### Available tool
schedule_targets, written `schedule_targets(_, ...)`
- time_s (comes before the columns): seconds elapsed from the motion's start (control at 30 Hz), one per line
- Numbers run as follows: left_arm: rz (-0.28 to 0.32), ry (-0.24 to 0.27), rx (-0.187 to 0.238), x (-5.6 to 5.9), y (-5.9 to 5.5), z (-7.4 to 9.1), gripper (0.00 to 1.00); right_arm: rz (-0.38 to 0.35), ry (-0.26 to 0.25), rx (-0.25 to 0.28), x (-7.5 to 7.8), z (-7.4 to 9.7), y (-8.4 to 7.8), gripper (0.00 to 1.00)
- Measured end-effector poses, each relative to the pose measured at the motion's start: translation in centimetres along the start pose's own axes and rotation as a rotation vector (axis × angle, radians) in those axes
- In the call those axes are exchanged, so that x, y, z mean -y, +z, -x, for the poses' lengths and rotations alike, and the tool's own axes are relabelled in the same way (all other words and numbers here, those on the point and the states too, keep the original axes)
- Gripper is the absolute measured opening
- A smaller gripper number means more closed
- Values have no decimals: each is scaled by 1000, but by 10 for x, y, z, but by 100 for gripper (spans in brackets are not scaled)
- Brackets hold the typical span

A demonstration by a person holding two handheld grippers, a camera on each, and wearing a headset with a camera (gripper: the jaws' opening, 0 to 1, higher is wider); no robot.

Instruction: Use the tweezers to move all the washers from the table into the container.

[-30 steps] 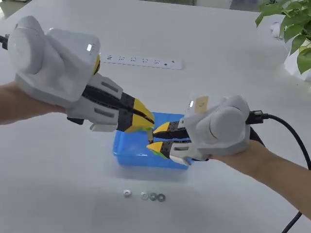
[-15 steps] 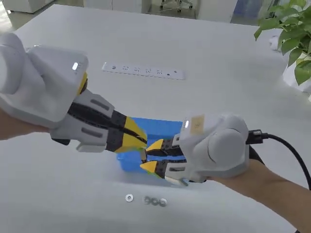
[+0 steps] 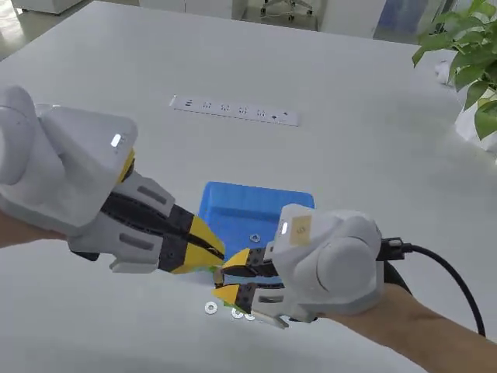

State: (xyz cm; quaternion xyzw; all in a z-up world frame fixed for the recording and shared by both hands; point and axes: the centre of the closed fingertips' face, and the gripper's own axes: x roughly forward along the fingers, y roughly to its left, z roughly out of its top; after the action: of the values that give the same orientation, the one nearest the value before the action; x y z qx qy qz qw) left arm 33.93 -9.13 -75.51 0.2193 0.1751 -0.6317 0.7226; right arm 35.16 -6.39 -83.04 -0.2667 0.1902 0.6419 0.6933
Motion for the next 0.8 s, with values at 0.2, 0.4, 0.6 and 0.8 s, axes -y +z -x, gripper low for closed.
schedule_targets(0.2,23,3,0,5,-8,2,5,-19,17,-1,-8,-7,-1,15)
schedule_targets(0.4,53,17,9,5,-17,1,5,-23,34,-13,-10,-15,-5,15)
schedule_targets(0.6,62,25,10,4,-22,-2,5,-42,45,-17,-10,-19,-10,15)
schedule_targets(0.8,74,34,20,2,-24,-4,5,-53,47,-19,-9,-20,-13,15)
